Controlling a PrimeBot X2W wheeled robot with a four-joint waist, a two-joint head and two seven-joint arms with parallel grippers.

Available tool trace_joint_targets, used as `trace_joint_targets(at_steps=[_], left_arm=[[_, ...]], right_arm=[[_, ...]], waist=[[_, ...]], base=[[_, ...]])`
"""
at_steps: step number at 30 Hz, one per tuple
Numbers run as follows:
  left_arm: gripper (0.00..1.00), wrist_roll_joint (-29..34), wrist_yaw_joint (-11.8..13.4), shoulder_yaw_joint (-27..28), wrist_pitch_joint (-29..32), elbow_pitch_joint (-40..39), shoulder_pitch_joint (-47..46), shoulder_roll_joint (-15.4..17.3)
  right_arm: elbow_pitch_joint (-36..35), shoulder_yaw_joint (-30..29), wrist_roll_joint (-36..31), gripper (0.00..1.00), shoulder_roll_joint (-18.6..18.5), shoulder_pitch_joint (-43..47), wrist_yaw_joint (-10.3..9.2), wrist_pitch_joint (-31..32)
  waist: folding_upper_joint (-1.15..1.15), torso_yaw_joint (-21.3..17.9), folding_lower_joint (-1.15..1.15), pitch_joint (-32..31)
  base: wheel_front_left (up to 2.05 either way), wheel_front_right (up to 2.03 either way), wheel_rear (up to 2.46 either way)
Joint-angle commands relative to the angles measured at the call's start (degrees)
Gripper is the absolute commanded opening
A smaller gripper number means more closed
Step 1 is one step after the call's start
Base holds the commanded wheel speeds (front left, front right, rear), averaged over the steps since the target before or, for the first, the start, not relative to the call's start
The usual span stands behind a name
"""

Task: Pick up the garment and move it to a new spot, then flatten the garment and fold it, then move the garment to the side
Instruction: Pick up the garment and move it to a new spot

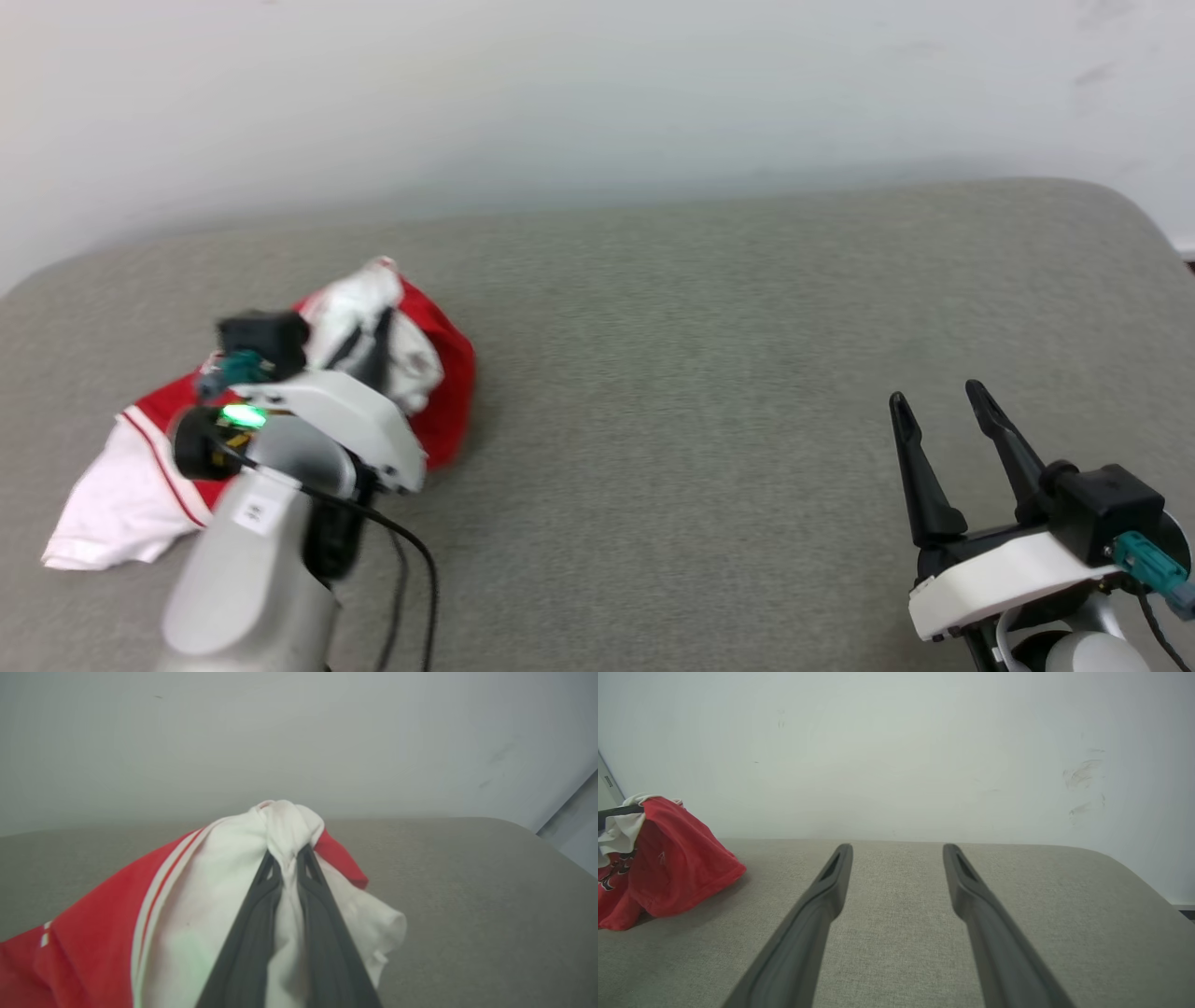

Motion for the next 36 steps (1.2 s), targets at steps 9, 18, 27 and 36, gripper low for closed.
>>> trace_joint_targets(at_steps=[9,18,27,36], left_arm=[[0.00,0.7,-2.2,-12.8,9.9,-15.4,7.7,-6.5],[0.00,1.4,-4.2,-30.0,13.9,-13.6,9.6,-8.9],[1.00,-0.2,-4.3,-39.8,11.0,-9.4,7.3,-9.4],[1.00,-1.2,-3.6,-39.2,-0.3,-10.4,6.1,-9.6]], right_arm=[[-0.6,0.6,2.0,1.00,0.2,-0.6,-0.04,-0.9],[1.3,1.2,3.4,1.00,0.2,-3.2,-0.04,-2.7],[3.1,1.3,3.3,1.00,0.1,-5.0,-0.04,-3.6],[3.6,0.6,2.2,1.00,0.1,-3.3,-0.04,-2.1]], waist=[[0.00,-9.8,0.01,4.3],[0.00,-11.1,0.01,9.2],[0.00,-9.4,0.01,10.5],[0.00,-6.5,0.01,5.2]], base=[[0.00,0.00,0.00],[0.00,0.00,0.00],[0.00,0.00,0.00],[0.00,0.00,0.00]])
